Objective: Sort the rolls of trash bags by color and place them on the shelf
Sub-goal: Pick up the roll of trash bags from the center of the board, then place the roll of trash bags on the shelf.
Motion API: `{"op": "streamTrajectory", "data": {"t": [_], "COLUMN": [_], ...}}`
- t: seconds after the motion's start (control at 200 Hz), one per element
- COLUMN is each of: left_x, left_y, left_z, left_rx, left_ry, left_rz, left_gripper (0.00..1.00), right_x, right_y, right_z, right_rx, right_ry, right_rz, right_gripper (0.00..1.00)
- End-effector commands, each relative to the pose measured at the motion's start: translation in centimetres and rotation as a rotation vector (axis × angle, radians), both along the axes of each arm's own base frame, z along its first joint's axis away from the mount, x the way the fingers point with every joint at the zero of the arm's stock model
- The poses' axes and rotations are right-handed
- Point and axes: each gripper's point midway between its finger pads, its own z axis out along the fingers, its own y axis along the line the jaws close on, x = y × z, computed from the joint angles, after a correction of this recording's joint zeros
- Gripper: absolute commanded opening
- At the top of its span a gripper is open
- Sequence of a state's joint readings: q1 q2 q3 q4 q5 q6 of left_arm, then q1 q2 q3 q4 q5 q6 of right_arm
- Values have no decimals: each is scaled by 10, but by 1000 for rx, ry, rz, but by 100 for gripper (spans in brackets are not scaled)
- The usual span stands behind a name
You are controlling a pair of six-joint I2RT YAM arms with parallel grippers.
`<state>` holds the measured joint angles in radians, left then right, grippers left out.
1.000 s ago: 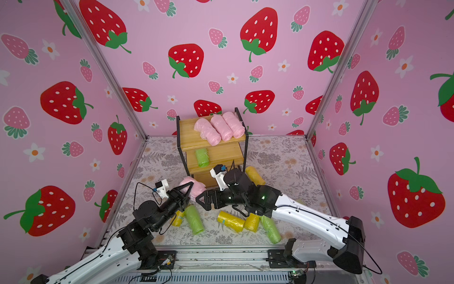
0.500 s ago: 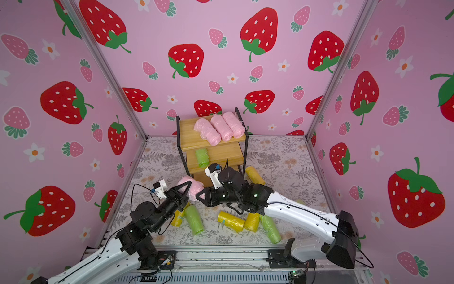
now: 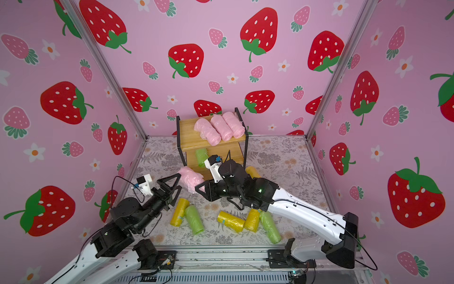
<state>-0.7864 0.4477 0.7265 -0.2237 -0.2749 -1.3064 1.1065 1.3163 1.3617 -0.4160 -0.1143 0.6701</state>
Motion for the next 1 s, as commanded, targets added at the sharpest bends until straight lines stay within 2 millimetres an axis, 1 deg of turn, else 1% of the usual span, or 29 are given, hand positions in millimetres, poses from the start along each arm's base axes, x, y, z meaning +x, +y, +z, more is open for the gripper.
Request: {"op": "streamTrajectory", "data": {"t": [0.0,0.09,0.18,0.305,0.345,0.375,0.43,0.495,0.585,0.605,0.63,0.765,0.845,0.996], "left_x": [-13,-18,-21,-19,-17,-17,-15,-13,-11,-11,-10,-10,-12,-15], "left_y": [36,51,56,51,47,45,42,38,33,33,32,31,32,38], "left_z": [0,3,1,-10,-13,-16,-21,-25,-30,-30,-31,-34,-38,-48], "left_rx": [236,281,284,292,299,305,321,339,357,359,364,380,397,432], "left_ry": [-13,-25,-32,-14,-3,5,23,39,55,56,59,70,79,111], "left_rz": [84,123,132,116,107,101,90,77,65,64,61,52,49,56], "left_gripper": [100,100,100,100,100,100,100,100,100,100,100,100,100,100], "right_x": [6,15,29,57,68,74,90,107,131,136,142,176,189,200], "right_y": [-12,-14,-13,-11,-10,-10,-8,-2,5,7,8,16,20,28], "right_z": [37,61,91,128,134,143,148,150,148,144,145,127,116,103], "right_rx": [15,45,83,134,139,154,153,156,139,129,129,86,69,51], "right_ry": [-115,-176,-243,-322,-330,-336,-338,-331,-314,-309,-303,-246,-214,-182], "right_rz": [-39,-78,-137,-255,-297,-316,-367,-387,-426,-428,-435,-462,-463,-450], "right_gripper": [0,0,0,0,0,0,0,0,0,0,0,0,0,0]}}
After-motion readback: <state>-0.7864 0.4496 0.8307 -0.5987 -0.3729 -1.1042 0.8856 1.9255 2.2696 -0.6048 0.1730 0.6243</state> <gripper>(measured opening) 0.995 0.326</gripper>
